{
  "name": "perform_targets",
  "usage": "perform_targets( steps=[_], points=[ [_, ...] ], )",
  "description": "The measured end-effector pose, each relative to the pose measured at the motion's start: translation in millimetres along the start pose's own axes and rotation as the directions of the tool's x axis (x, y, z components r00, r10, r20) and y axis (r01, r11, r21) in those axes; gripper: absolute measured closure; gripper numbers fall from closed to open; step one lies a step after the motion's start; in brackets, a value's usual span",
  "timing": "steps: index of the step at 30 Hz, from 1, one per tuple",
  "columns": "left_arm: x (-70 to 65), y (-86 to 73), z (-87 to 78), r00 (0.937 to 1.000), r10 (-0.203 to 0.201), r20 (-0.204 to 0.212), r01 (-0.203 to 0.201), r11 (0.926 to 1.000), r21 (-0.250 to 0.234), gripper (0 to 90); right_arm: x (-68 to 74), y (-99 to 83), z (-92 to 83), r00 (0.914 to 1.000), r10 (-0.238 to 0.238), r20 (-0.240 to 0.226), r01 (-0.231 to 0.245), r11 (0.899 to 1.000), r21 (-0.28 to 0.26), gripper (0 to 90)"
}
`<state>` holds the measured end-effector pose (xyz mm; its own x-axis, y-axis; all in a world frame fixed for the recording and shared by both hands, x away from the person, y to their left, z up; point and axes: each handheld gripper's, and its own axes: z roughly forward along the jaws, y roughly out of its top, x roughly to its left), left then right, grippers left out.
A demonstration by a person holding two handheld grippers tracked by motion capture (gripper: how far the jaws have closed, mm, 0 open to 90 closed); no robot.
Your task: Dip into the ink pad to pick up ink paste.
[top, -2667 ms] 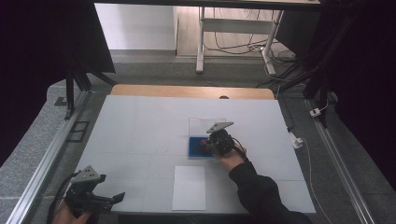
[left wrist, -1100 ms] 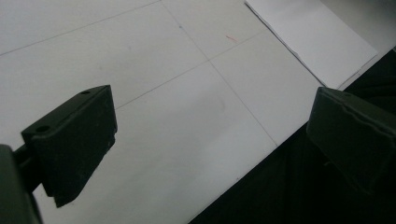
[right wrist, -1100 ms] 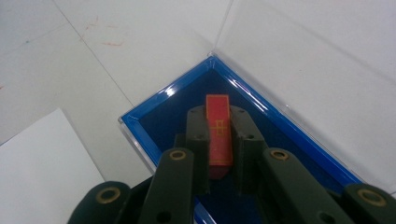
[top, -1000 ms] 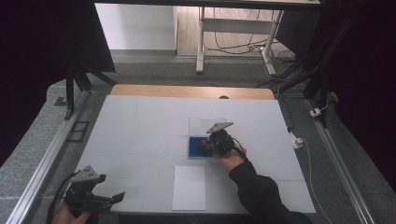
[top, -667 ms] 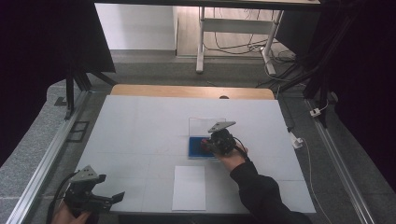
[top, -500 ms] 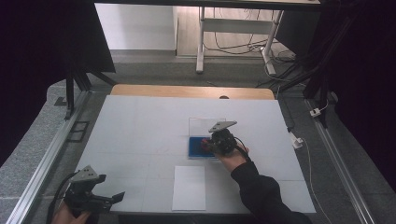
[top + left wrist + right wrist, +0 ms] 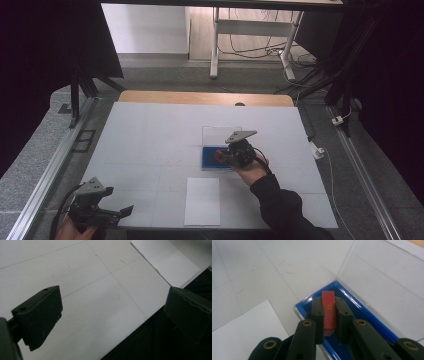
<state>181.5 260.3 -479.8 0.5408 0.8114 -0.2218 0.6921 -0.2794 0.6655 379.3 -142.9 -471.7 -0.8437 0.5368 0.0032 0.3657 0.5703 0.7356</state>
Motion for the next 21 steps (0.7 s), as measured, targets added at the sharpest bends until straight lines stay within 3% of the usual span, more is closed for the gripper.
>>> perform_targets(
  steps=[21],
  points=[
    [0.2, -0.1, -0.2, 1.0, -0.003, 0.0, 0.003, 1.0, -0.002, 2.4, 14.1, -1.4, -22.5, 0.9983, -0.013, -0.056, 0.011, 0.999, -0.035, 80.0]
  ],
)
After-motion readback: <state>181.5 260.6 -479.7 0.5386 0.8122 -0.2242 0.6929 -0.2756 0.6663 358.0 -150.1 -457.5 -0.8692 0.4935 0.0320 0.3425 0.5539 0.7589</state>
